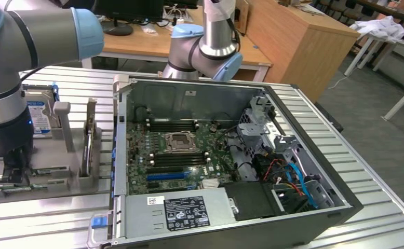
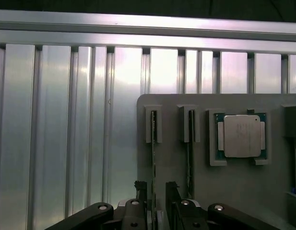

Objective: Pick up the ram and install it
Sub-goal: 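Pick up the ram and move it above insertion slot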

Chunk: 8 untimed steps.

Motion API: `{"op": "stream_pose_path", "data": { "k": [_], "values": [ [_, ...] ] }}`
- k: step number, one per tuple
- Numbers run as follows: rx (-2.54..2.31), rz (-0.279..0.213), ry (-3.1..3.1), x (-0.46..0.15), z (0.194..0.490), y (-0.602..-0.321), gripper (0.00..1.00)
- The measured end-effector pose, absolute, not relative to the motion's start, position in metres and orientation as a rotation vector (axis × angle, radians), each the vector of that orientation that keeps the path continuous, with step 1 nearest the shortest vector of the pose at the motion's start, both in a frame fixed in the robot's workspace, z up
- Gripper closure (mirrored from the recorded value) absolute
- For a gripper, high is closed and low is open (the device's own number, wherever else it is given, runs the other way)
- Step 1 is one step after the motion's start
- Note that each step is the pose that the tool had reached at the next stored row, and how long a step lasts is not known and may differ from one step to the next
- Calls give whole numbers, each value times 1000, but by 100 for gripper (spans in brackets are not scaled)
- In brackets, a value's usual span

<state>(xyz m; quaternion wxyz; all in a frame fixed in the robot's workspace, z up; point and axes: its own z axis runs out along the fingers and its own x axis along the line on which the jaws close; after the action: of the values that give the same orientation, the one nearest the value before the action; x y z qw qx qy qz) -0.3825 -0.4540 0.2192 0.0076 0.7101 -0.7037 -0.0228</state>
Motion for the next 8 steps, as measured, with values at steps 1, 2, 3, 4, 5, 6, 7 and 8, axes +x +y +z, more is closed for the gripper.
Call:
{"op": "stream_pose_path", "data": {
  "k": [1,2,3,4,5,6,7,8],
  "values": [
    [2220,-71,-2200,-383,219,-454,70],
    [2220,-71,-2200,-383,219,-454,70],
    [2220,-71,-2200,-382,219,-454,70],
    [2221,-71,-2200,-381,219,-454,70],
    [2220,-72,-2200,-379,219,-454,70],
    [2220,-72,-2200,-377,219,-454,70],
    [2221,-72,-2200,-374,219,-454,70],
    [2221,-72,-2200,-373,219,-454,70]
  ]
}}
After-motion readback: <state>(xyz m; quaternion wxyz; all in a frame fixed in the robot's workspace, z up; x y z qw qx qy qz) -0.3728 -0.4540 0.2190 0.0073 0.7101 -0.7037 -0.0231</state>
